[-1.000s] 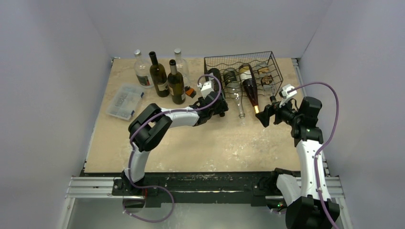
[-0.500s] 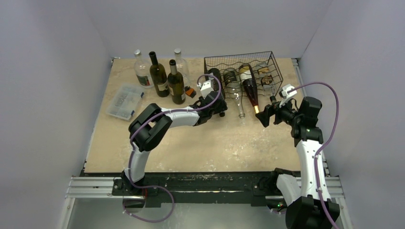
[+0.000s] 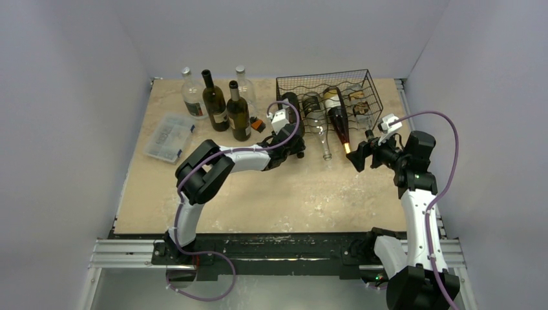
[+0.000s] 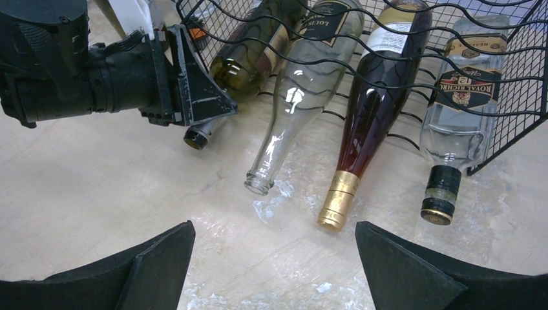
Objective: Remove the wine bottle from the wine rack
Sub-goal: Pick up the wine bottle from the wine rack.
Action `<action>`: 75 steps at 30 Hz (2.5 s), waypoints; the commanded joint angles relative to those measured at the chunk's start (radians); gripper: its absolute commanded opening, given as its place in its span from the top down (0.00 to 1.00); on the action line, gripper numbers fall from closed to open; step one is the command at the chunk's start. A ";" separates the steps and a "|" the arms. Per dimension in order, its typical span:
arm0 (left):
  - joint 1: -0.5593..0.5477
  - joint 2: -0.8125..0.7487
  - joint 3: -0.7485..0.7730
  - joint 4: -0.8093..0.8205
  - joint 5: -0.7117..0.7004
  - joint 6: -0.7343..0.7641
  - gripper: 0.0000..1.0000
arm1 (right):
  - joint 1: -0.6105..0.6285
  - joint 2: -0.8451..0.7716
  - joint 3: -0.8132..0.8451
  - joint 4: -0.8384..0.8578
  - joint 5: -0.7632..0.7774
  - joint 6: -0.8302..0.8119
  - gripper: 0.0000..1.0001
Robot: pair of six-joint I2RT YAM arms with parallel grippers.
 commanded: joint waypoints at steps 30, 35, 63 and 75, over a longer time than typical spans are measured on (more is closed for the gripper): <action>-0.066 -0.095 0.000 0.050 -0.147 0.112 1.00 | -0.003 -0.017 0.023 0.027 0.028 -0.014 0.01; -0.074 -0.123 -0.040 0.070 -0.148 0.095 1.00 | -0.004 -0.018 0.023 0.028 0.029 -0.015 0.01; -0.151 -0.332 -0.317 0.168 -0.194 0.087 1.00 | -0.004 -0.033 0.013 0.034 0.046 -0.018 0.01; -0.186 -0.401 -0.394 0.163 -0.229 0.074 1.00 | -0.004 -0.038 0.011 0.036 0.052 -0.017 0.01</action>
